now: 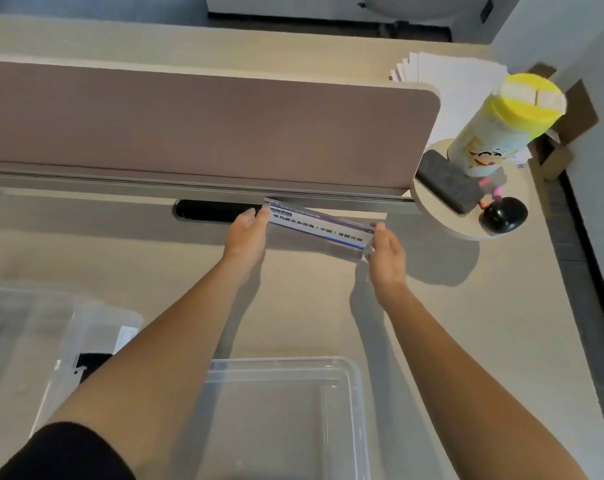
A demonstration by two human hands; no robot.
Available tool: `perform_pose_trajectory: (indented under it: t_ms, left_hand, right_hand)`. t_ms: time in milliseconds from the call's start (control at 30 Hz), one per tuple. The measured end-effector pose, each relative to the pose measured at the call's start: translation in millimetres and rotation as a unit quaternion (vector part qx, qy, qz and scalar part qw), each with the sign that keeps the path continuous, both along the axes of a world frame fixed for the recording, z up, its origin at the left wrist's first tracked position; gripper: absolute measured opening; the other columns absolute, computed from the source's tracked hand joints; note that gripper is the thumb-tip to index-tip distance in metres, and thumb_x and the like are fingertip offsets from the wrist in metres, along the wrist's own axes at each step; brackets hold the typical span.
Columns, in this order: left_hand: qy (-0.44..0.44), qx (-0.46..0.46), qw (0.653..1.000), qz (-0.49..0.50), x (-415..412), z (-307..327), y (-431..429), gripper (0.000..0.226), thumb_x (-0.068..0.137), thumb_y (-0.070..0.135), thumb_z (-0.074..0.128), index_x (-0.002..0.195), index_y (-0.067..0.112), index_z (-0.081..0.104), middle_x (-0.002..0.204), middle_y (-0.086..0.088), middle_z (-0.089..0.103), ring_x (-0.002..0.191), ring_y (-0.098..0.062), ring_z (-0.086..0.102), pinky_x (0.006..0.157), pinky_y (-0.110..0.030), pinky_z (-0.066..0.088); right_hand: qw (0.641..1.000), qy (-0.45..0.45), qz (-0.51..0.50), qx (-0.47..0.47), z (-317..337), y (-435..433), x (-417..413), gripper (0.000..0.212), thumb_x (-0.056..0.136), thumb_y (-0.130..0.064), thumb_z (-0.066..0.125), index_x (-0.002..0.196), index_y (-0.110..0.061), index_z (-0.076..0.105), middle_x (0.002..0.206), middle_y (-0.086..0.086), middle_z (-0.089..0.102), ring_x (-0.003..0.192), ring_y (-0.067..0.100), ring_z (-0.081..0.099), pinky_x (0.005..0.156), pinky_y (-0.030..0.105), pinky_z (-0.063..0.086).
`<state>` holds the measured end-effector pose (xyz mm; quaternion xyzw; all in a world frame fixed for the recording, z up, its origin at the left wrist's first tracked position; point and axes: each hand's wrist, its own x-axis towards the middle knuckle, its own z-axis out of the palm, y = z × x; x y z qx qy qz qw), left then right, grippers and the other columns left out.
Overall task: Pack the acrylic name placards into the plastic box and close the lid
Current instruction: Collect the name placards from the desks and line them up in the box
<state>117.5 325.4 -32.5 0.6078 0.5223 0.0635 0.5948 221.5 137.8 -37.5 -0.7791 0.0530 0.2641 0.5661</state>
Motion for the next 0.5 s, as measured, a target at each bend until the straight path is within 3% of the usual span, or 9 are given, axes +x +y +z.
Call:
perform_pose_trajectory:
  t_ms: [100, 233, 367, 433, 500]
  left_hand:
    - [0.01, 0.003, 1.0, -0.006, 15.7, -12.3, -3.1, 0.066, 0.091, 0.063, 0.042, 0.146, 0.025, 0.039, 0.146, 0.003, 0.046, 0.134, -0.031, 0.043, 0.111, -0.049, 0.034]
    - [-0.017, -0.009, 1.0, 0.022, 27.2, -27.5, -11.0, 0.059, 0.097, 0.058, 0.035, 0.147, 0.026, 0.036, 0.15, 0.001, 0.041, 0.137, -0.022, 0.038, 0.103, -0.033, 0.029]
    - [-0.032, -0.024, 0.998, 0.053, 28.0, -26.8, -17.0, 0.063, 0.096, 0.061, 0.035, 0.148, 0.026, 0.035, 0.15, 0.002, 0.04, 0.136, -0.02, 0.038, 0.104, -0.035, 0.029]
    - [-0.038, -0.021, 0.997, 0.067, 25.0, -22.7, -22.2, 0.062, 0.095, 0.061, 0.037, 0.144, 0.023, 0.041, 0.144, 0.002, 0.047, 0.126, -0.017, 0.046, 0.101, -0.035, 0.034]
    - [-0.041, -0.007, 0.996, 0.08, 18.0, -14.6, -31.0, 0.053, 0.096, 0.059, 0.037, 0.13, 0.021, 0.049, 0.126, 0.001, 0.056, 0.104, -0.012, 0.053, 0.086, -0.031, 0.038]
  right_hand:
    - [0.999, 0.004, -0.009, 0.044, -14.1, 11.8, -3.8, 0.047, 0.103, -0.048, 0.026, 0.128, -0.026, 0.06, 0.129, 0.007, 0.061, 0.121, 0.023, 0.055, 0.111, 0.046, 0.039]
    - [0.993, 0.034, -0.055, 0.102, -26.0, 21.1, -3.9, 0.046, 0.091, -0.062, 0.03, 0.112, -0.04, 0.064, 0.132, 0.005, 0.061, 0.126, 0.021, 0.054, 0.114, 0.046, 0.036]
    - [0.987, 0.041, -0.081, 0.13, -29.8, 25.3, -4.2, 0.046, 0.096, -0.059, 0.028, 0.117, -0.039, 0.063, 0.136, 0.006, 0.058, 0.13, 0.022, 0.051, 0.116, 0.047, 0.033]
    - [0.986, 0.046, -0.083, 0.135, -26.5, 24.9, -5.2, 0.05, 0.099, -0.057, 0.025, 0.128, -0.035, 0.059, 0.137, 0.006, 0.056, 0.129, 0.023, 0.051, 0.116, 0.047, 0.034]
    - [0.987, 0.042, -0.075, 0.135, -18.7, 21.9, -8.6, 0.05, 0.101, -0.056, 0.024, 0.134, -0.036, 0.055, 0.138, 0.006, 0.054, 0.128, 0.022, 0.051, 0.116, 0.047, 0.035]
